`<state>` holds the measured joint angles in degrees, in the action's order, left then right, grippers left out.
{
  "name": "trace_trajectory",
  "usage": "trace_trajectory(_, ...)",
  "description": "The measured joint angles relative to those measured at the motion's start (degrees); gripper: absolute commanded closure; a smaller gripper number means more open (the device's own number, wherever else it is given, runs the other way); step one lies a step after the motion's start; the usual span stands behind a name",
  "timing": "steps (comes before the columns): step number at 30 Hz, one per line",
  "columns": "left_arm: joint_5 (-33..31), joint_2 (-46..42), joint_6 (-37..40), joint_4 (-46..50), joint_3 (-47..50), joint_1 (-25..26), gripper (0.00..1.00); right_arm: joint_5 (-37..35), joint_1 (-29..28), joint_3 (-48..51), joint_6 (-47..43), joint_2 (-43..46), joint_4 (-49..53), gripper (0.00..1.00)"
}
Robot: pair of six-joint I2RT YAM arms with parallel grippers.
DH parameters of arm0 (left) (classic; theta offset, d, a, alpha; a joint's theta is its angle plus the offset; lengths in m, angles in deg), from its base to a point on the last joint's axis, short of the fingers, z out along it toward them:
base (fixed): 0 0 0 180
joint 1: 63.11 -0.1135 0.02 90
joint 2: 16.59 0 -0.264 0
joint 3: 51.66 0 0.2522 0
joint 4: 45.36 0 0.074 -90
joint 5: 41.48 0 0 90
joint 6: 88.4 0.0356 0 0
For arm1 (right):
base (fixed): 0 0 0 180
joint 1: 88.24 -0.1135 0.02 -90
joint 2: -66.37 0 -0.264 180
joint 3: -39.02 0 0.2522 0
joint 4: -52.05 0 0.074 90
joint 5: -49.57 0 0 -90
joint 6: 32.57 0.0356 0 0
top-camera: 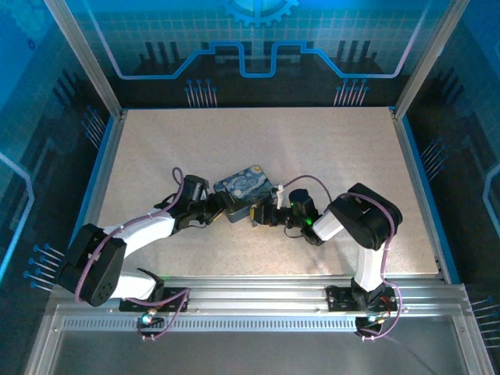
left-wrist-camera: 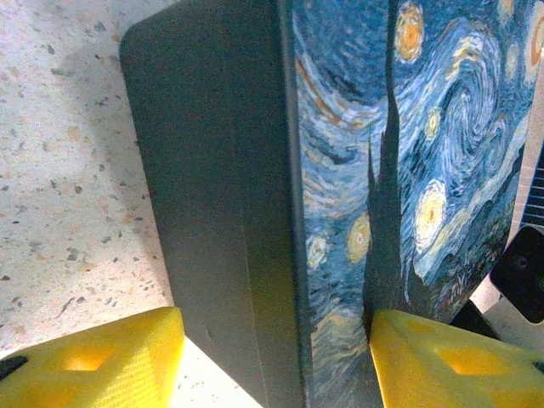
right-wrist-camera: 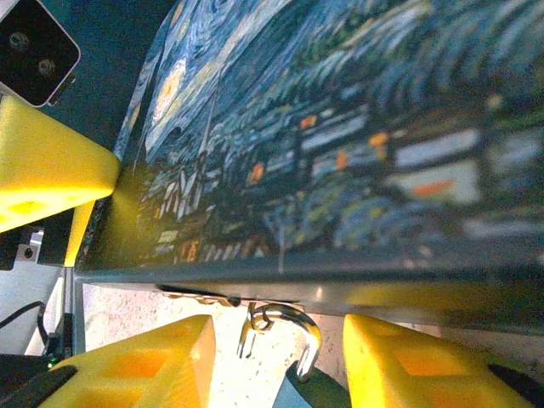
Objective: Unlock the padlock with the key
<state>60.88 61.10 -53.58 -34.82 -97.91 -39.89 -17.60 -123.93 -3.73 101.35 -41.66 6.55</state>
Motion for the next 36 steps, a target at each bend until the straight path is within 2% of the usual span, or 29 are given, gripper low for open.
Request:
trace_trajectory(15, 0.09, 0.26, -0.02, -0.39, -0.02, 0.11, 0.39, 0.39, -0.02, 0.00, 0.44, -0.13, -0.28, 0.73)
trace_trajectory(22, 0.09, 0.26, -0.02, -0.37, -0.02, 0.11, 0.39, 0.35, 0.00, 0.13, 0.46, -0.07, -0.20, 0.84)
trace_trajectory(36, 0.09, 0.26, 0.00, -0.35, -0.02, 0.11, 0.39, 0.26, 0.00, 1.09, 0.42, 1.03, 0.33, 0.84)
